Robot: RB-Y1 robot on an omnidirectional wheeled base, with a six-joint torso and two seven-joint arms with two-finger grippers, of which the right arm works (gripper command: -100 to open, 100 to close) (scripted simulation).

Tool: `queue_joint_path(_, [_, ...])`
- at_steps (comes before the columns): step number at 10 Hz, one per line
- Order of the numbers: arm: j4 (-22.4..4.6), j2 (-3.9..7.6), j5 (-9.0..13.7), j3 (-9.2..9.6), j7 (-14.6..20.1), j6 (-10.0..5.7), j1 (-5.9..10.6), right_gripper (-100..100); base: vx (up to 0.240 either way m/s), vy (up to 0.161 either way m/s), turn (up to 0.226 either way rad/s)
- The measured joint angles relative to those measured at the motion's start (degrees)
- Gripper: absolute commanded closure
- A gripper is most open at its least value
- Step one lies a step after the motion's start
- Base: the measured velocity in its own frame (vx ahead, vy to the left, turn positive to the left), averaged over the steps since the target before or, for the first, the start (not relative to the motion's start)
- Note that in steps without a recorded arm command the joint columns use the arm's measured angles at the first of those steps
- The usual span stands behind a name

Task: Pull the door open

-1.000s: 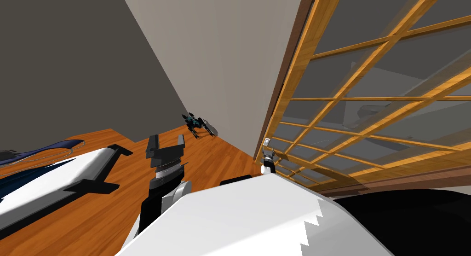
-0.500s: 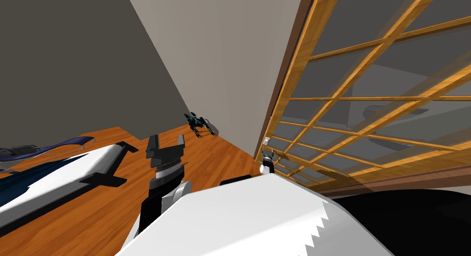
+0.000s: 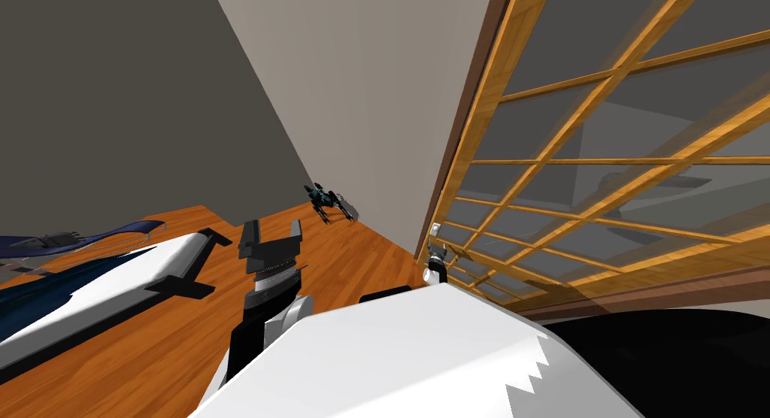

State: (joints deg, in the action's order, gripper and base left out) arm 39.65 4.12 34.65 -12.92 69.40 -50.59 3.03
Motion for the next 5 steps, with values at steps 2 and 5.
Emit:
queue_joint_path(2, [0.35, 1.29, -0.04, 0.24, 1.52, 0.11, -1.22, -100, 0.145, 0.004, 0.001])
queue_joint_path(5, [-0.93, 3.57, -0.21, 0.79, 4.63, -0.49, -2.34, -100, 0.145, 0.010, 0.000])
